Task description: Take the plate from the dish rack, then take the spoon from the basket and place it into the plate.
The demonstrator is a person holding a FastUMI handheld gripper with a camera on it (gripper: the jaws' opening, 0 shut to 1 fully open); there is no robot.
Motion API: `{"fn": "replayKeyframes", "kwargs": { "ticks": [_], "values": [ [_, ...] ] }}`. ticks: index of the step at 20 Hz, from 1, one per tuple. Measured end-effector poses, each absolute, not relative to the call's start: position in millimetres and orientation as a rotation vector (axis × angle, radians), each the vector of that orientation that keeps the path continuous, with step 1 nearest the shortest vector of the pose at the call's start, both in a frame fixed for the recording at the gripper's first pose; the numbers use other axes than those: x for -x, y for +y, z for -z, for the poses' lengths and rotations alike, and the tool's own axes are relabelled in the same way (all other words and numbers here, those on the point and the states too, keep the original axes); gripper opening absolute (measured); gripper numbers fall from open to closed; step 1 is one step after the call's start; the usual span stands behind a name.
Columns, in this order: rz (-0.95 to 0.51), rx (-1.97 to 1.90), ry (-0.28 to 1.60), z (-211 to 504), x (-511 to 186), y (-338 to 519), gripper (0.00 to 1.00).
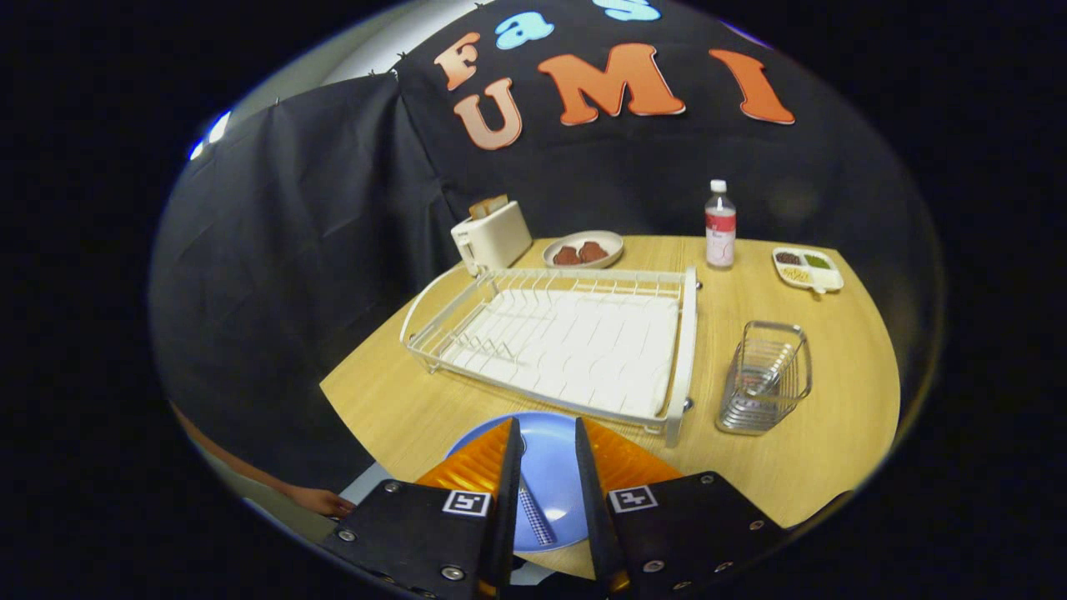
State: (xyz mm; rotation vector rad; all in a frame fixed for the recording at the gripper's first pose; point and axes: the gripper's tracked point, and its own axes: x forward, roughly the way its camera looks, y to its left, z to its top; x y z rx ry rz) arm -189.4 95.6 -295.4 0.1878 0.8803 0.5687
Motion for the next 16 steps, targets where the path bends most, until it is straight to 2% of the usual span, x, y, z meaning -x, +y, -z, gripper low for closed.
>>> {"fn": "replayKeyframes", "kwargs": {
  "ticks": [2, 7, 12, 14, 15, 16],
  "values": [
    [-0.531, -0.186, 0.78, 262, 159, 87, 0.37],
    [-0.449, -0.177, 0.578, 195, 104, 65, 0.48],
    [-0.347, -0.149, 0.43, 148, 61, 40, 0.52],
    [-0.338, -0.143, 0.379, 129, 52, 39, 0.58],
    [-0.328, -0.137, 0.357, 123, 47, 37, 0.67],
    [-0.319, -0.132, 0.34, 117, 43, 35, 0.7]
  ]
}}
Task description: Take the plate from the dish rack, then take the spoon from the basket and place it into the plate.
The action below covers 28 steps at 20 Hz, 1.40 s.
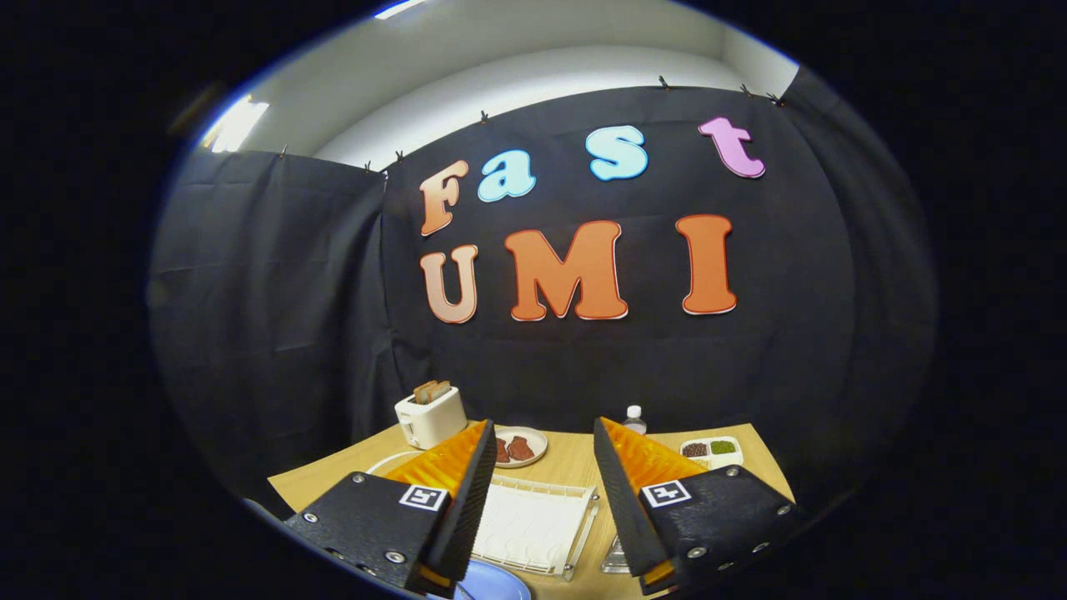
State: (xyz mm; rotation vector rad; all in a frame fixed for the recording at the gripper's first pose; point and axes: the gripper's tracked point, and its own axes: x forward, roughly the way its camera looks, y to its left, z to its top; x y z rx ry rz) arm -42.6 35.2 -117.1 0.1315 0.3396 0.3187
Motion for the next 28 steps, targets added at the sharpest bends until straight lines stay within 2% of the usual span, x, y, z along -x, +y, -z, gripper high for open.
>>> {"fn": "replayKeyframes", "kwargs": {
  "ticks": [3, 7, 16, 28],
  "values": [
    [-0.333, -0.121, 0.292, 103, 38, 41, 0.85],
    [-0.32, -0.094, 0.272, 95, 33, 40, 0.94],
    [-0.268, -0.069, 0.198, 68, 32, 36, 0.97],
    [-0.234, -0.037, 0.188, 63, 36, 36, 0.96]
  ]
}}
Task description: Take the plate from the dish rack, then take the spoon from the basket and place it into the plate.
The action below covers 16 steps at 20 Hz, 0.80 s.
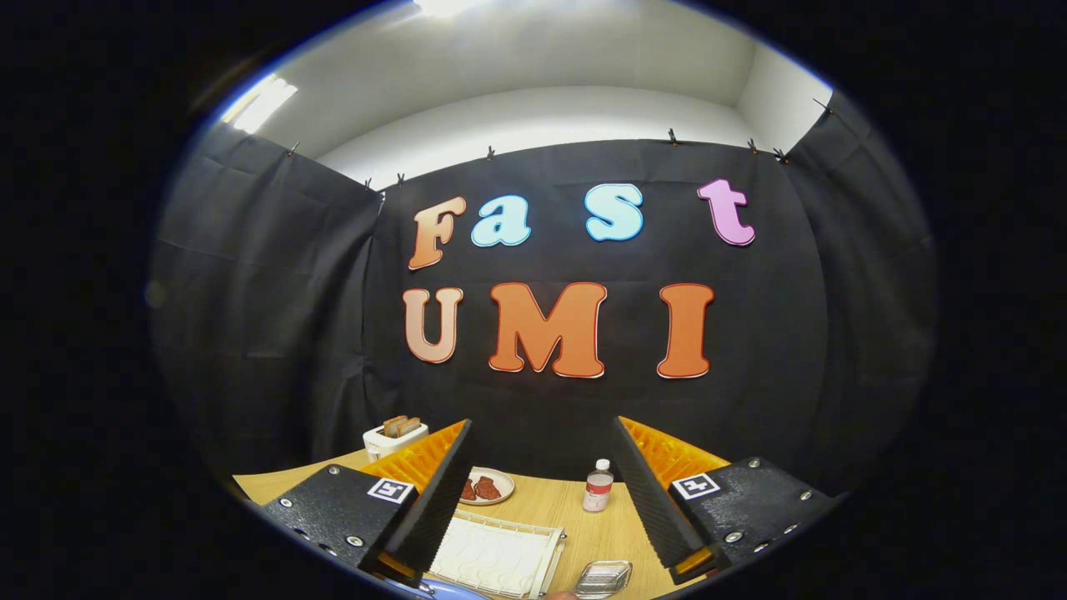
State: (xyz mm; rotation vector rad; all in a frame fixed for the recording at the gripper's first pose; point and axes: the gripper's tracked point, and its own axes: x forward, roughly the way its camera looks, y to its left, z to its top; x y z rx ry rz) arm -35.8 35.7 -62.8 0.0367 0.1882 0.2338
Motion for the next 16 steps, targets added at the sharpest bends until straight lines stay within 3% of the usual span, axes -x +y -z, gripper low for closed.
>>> {"fn": "replayKeyframes", "kwargs": {
  "ticks": [16],
  "values": [
    [-0.206, 0.004, 0.155, 54, 31, 35, 0.97]
  ]
}}
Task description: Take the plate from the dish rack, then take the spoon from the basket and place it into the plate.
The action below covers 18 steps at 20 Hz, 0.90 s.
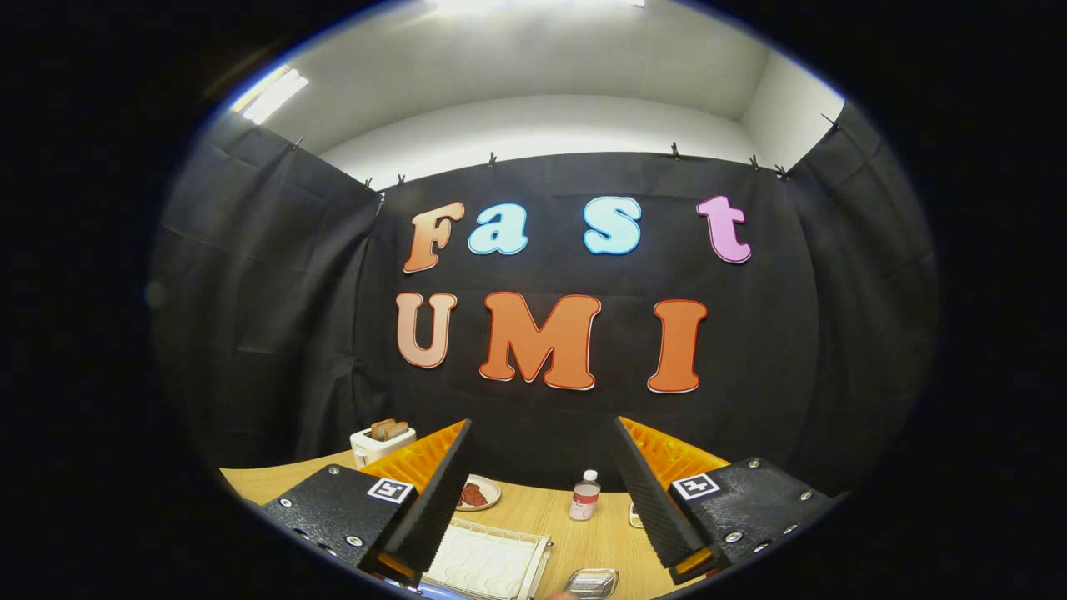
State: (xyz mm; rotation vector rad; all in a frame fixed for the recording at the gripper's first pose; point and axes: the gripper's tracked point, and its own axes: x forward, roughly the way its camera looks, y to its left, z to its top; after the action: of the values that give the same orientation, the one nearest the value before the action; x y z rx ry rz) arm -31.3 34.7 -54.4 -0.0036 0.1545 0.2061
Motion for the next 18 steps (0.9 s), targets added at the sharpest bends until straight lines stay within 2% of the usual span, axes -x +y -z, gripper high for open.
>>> {"fn": "replayKeyframes", "kwargs": {
  "ticks": [18],
  "values": [
    [-0.186, -0.014, 0.203, 62.4, 33.5, 35.0, 0.97]
  ]
}}
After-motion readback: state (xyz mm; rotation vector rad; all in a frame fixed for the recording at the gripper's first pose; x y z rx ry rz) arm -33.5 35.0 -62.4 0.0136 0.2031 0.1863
